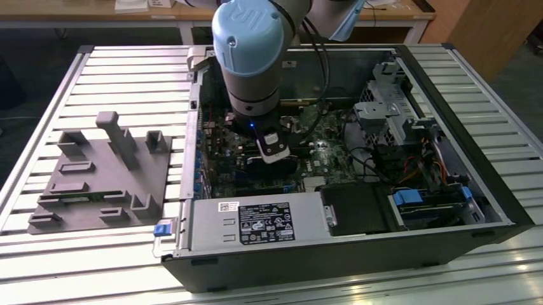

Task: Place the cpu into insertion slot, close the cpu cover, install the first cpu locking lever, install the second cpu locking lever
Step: 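Install the second cpu locking lever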

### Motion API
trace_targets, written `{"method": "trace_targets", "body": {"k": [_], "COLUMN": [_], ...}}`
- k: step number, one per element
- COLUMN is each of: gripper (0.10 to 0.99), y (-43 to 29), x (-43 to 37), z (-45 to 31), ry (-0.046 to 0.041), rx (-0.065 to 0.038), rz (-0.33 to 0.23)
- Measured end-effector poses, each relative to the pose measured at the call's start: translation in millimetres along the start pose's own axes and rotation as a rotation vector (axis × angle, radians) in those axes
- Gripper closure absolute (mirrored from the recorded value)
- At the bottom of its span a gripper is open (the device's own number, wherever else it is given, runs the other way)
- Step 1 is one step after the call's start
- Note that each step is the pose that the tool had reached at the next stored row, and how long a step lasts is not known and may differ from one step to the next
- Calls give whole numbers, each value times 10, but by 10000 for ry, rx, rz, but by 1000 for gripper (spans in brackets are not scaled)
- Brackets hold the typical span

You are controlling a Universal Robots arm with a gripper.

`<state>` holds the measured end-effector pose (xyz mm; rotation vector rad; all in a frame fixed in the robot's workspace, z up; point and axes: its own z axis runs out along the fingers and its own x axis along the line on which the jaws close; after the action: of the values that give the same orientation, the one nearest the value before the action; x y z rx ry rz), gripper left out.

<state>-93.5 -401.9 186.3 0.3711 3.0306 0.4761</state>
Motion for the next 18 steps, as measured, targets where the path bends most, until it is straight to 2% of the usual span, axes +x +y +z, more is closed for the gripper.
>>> {"method": "trace_targets", "body": {"k": [8, 18], "gripper": [980, 980], "y": [5, 94], "x": [5, 1], "z": [-17, -292], "ry": [-4, -1], "rx": [-11, 0], "rz": [0, 0]}}
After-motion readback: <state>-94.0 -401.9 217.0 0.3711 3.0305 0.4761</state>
